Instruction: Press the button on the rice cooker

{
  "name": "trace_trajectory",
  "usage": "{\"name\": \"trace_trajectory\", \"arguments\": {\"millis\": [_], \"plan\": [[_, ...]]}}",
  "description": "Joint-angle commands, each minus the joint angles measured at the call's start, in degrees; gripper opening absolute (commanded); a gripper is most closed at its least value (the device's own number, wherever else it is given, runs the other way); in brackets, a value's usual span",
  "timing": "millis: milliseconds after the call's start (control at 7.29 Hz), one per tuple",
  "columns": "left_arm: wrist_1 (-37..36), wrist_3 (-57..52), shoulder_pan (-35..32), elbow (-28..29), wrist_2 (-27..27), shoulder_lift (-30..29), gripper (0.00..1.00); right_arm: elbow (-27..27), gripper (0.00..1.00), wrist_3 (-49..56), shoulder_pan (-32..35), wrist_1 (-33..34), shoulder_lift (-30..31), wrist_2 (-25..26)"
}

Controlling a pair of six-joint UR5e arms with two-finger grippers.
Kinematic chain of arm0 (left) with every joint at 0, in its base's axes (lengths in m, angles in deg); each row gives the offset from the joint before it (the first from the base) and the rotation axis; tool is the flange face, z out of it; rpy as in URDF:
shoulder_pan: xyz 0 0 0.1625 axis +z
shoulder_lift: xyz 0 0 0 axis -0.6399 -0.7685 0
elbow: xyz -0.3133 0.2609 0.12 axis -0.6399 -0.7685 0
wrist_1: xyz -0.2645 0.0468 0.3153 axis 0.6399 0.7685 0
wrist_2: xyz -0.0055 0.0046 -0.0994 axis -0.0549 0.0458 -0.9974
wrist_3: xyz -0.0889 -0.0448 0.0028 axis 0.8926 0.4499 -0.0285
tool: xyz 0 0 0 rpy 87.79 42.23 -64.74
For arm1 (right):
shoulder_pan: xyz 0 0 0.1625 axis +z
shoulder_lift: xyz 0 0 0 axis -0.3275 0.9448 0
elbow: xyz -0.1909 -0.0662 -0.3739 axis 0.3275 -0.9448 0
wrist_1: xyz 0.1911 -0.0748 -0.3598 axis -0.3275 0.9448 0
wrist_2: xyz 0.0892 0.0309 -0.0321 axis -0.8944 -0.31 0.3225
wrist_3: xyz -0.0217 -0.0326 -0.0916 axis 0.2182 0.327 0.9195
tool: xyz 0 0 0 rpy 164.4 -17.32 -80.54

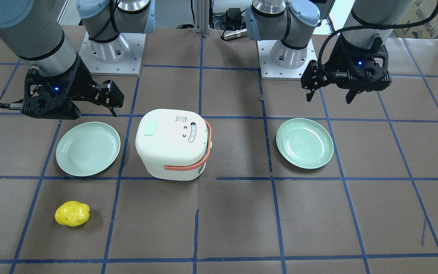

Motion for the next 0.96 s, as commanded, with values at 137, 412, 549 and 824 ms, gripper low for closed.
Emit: {"name": "trace_trajectory", "arguments": {"millis": [137, 412, 549, 824], "plan": [[0.00, 0.03, 0.00, 0.00, 0.00, -0.02, 1.00, -0.09, 1.00, -0.59, 0.10, 0.09, 0.03, 0.00], [0.00, 0.03, 0.00, 0.00, 0.00, -0.02, 1.00, -0.18, 1.00, -0.86, 0.45, 0.35, 0.21, -0.09], [0.00, 0.03, 0.00, 0.00, 0.00, -0.02, 1.00, -0.18, 1.00, -1.12, 0.72, 0.96, 0.29, -0.18], [0.00, 0.03, 0.00, 0.00, 0.00, -0.02, 1.00, -0.18, 1.00, -2.69, 1.07, 0.97, 0.29, -0.18]]}}
